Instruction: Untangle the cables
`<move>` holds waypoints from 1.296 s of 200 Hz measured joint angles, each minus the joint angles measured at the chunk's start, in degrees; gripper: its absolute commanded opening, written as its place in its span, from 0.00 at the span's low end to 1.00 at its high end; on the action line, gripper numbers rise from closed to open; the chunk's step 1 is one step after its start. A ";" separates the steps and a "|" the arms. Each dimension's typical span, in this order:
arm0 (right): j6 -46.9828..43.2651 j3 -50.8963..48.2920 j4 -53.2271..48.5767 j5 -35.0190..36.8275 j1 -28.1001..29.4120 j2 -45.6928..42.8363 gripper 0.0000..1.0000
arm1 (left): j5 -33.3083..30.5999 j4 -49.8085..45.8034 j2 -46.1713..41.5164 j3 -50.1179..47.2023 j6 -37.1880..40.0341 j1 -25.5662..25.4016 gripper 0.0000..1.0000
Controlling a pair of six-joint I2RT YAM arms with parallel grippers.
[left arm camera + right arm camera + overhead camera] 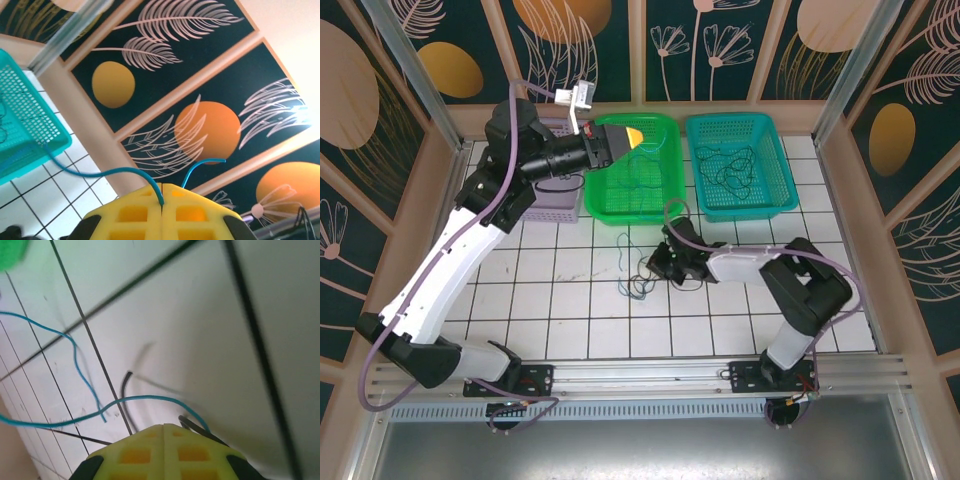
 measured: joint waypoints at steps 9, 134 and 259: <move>-2.03 0.00 -1.68 1.77 -0.22 -2.84 0.18 | -0.68 -1.01 0.28 -0.11 -0.42 0.42 0.00; -20.52 8.33 -11.37 19.17 4.59 -35.47 0.47 | -7.48 -3.78 3.41 -3.45 -12.44 2.91 0.00; -35.80 8.48 4.22 19.08 -9.53 -34.71 0.55 | -11.39 -2.23 18.56 18.47 -27.69 3.67 0.00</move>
